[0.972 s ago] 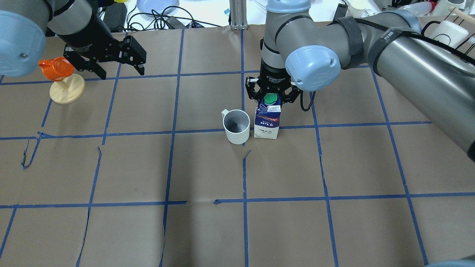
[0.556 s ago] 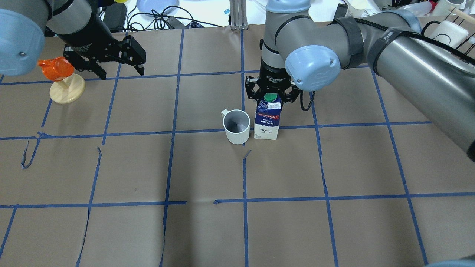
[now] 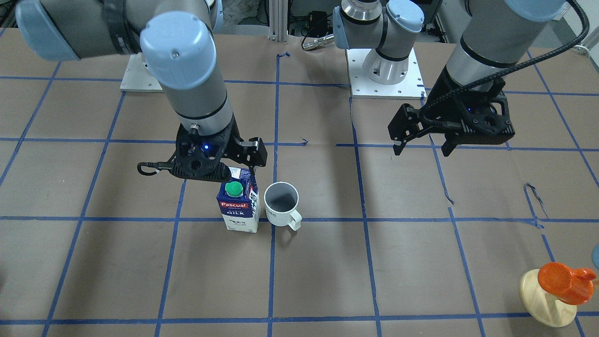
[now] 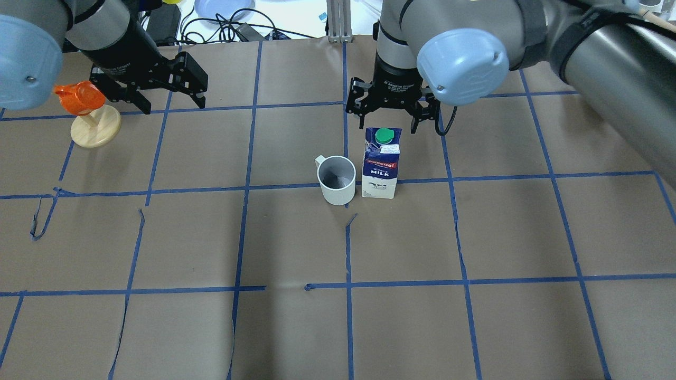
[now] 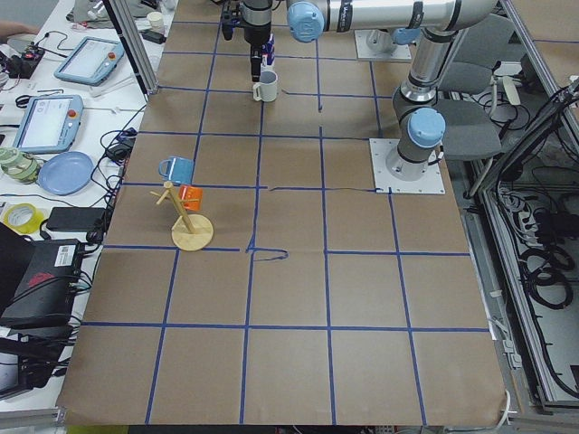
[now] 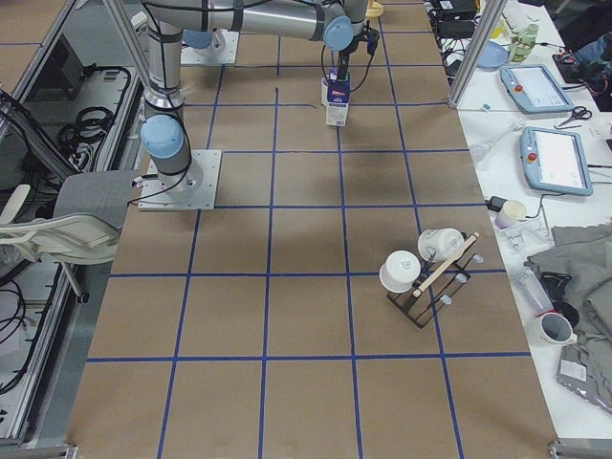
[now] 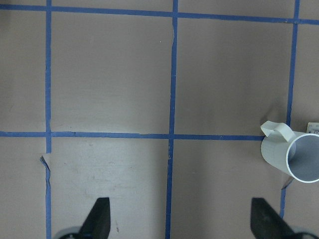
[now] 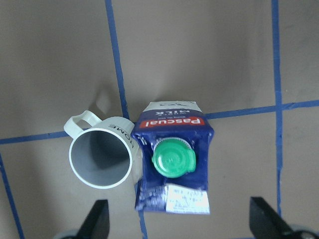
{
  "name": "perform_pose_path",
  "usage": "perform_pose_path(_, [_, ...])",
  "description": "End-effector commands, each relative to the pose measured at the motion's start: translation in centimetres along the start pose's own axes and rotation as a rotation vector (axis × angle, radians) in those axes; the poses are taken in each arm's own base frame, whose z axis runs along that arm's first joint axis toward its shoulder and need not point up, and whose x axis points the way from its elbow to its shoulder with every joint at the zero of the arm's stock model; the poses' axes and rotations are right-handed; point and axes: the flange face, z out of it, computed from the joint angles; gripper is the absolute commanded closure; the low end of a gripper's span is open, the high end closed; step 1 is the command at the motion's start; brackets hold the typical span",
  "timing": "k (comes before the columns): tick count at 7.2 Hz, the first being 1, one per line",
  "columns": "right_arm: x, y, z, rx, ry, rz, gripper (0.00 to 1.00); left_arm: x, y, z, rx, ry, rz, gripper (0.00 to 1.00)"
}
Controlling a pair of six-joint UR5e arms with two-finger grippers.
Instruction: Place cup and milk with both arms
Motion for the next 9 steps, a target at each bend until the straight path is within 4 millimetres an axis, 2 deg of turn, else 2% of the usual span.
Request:
perform_pose_path(1, [1.3, 4.3, -7.1, 0.031, 0.009, -0.03, 0.0, 0.0, 0.0, 0.0, 0.001, -0.001, 0.001, 0.0])
perform_pose_path(2, [1.7, 4.4, -6.9, 0.026, 0.016, -0.041, 0.0, 0.0, -0.1, 0.2, -0.002, -0.001, 0.001, 0.0])
perform_pose_path(3, [3.1, 3.7, -7.1, 0.01, 0.034, -0.067, 0.0, 0.0, 0.0, 0.1, -0.001, -0.001, 0.001, 0.0])
perform_pose_path(4, [6.2, 2.0, -7.4, 0.027, 0.088, -0.134, 0.0, 0.0, 0.0, 0.2, -0.002, -0.006, 0.001, 0.0])
perform_pose_path(5, [10.6, 0.3, -8.5, 0.037, 0.086, -0.112, 0.0, 0.1, 0.0, 0.2, -0.004, 0.001, 0.0, 0.0])
perform_pose_path(6, [13.7, -0.2, -9.6, 0.052, 0.081, -0.076, 0.0, 0.1, 0.0, 0.2, -0.002, -0.004, 0.002, 0.0])
perform_pose_path(7, [15.2, -0.5, -9.7, 0.047, 0.08, -0.086, 0.0, 0.1, 0.0, 0.2, -0.002, -0.004, 0.002, 0.0])
perform_pose_path(8, [15.2, -0.3, -9.7, 0.045, 0.079, -0.092, 0.0, 0.1, 0.0, 0.3, -0.005, -0.004, 0.003, 0.0])
perform_pose_path(9, [15.3, 0.9, -9.5, 0.029, 0.081, -0.1, 0.0, 0.1, 0.0, 0.4, -0.007, -0.002, 0.003, 0.0])
